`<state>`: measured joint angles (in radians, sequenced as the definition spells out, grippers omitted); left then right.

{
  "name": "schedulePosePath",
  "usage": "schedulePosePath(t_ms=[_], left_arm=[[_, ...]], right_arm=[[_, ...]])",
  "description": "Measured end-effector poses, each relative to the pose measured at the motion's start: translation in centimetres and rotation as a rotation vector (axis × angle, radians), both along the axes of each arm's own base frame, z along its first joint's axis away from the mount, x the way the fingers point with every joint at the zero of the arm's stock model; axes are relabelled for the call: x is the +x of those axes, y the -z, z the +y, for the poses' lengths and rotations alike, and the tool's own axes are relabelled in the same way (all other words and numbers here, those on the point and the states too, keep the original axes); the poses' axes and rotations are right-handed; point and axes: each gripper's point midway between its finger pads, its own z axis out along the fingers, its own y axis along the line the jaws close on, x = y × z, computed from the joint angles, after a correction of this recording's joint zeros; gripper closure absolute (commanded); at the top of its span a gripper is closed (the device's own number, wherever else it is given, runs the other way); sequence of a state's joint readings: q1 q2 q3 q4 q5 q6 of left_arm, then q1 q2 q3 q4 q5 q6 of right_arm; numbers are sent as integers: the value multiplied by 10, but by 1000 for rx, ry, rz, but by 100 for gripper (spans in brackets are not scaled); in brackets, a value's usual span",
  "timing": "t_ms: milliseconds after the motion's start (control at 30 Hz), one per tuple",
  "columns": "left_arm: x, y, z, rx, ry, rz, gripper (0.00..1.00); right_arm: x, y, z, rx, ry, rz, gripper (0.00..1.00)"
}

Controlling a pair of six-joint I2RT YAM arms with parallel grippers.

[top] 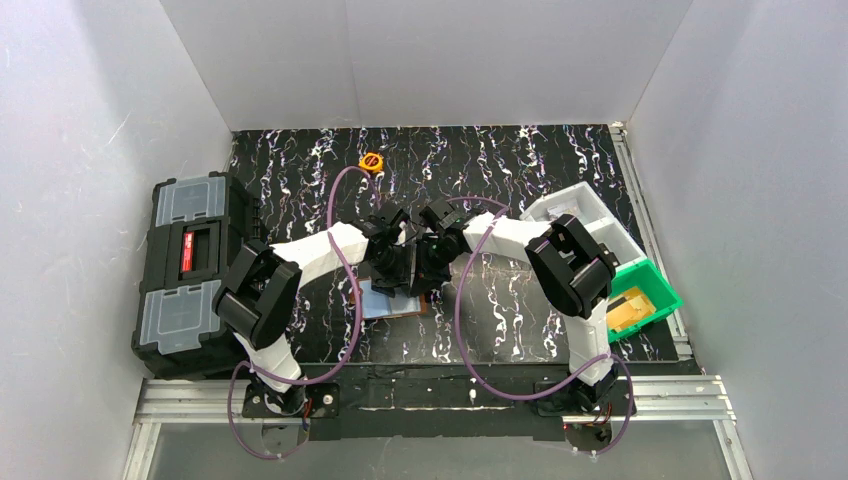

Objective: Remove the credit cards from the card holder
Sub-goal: Remove the credit card from the card holder.

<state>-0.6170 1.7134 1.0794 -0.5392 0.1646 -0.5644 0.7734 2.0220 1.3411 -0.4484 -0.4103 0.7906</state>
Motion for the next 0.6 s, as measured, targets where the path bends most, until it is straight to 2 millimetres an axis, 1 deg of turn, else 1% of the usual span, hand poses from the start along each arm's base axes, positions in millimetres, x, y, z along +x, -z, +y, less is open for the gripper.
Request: schedulePosePath(t_ms=[67, 133, 267, 400, 500, 533, 600], left_arm=[[-1, 1, -1, 15, 14, -15, 58], [-1, 3, -2, 33, 28, -29, 58], [-1, 7, -4, 106, 63, -55, 58], [-2, 8, -5, 205, 109, -81, 58], [-1, 8, -5, 271, 139, -100, 58], [-2, 8, -7, 286, 152, -107, 58], [-3, 8, -7, 316, 166, -116, 64]], right_arm=[[0, -1, -3, 1, 13, 2, 83], [1, 0, -12, -11, 34, -5, 82], [10, -3, -41, -43, 112, -16, 82], [27, -17, -72, -48, 213, -58, 81], [35, -26, -89, -47, 268, -87, 81], [36, -27, -91, -47, 276, -91, 81], [37, -27, -95, -51, 284, -96, 80]])
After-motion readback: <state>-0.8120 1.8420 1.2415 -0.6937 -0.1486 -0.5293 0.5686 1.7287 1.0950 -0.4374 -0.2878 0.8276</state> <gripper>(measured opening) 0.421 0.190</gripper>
